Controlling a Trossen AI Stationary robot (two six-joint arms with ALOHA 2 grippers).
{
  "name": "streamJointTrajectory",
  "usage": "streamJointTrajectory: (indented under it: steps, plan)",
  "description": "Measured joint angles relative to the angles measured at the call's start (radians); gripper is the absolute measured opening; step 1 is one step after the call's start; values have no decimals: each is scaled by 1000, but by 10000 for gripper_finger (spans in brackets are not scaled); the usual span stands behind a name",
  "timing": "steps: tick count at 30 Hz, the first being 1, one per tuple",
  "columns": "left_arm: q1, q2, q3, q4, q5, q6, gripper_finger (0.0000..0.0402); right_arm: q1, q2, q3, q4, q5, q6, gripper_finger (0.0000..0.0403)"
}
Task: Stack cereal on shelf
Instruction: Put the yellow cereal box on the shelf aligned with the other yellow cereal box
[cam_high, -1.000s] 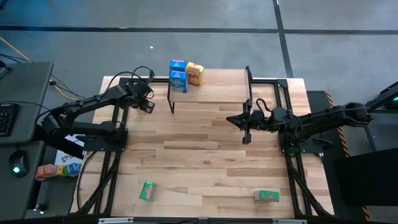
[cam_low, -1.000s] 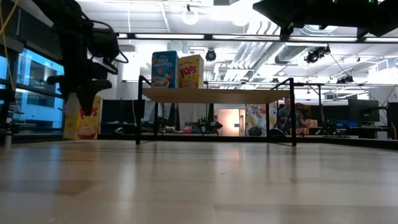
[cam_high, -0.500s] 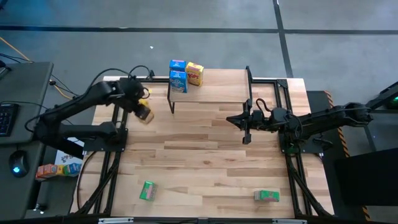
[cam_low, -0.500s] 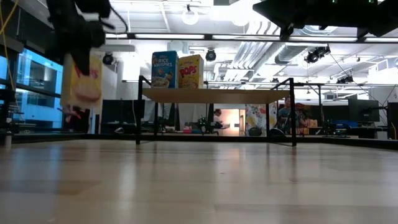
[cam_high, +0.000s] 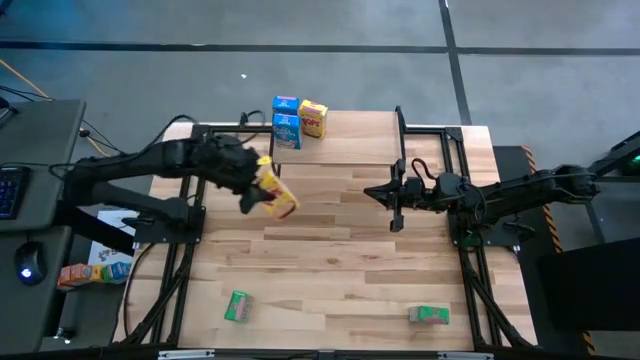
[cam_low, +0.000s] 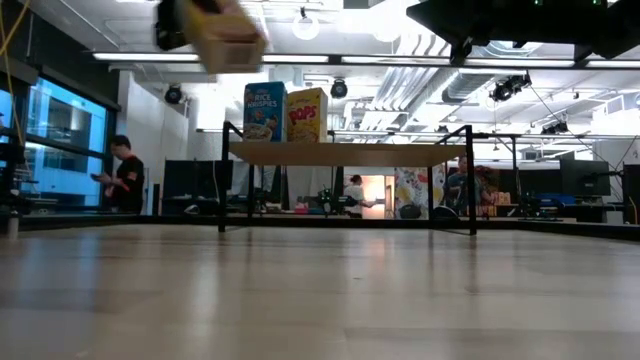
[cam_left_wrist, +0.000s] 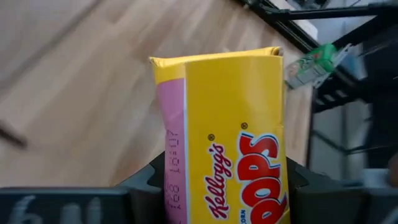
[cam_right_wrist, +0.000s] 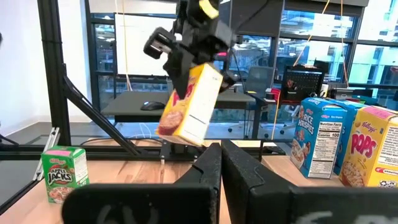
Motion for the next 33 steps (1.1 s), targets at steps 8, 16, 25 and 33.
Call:
streamJointTrajectory:
  steps: [8,16,25,33]
  plan:
    - [-13,338,361,-27,-172,295,138,0,0,0,-12,2,0,0]
    - [15,579,620,-99,-307,617,141,0,0,0,-21,3,0,0]
    - [76,698,640,-133,-511,776,142,0,0,0,-32,3,19,0]
    - [140,720,640,-144,-527,803,141,0,0,0,-32,3,19,0]
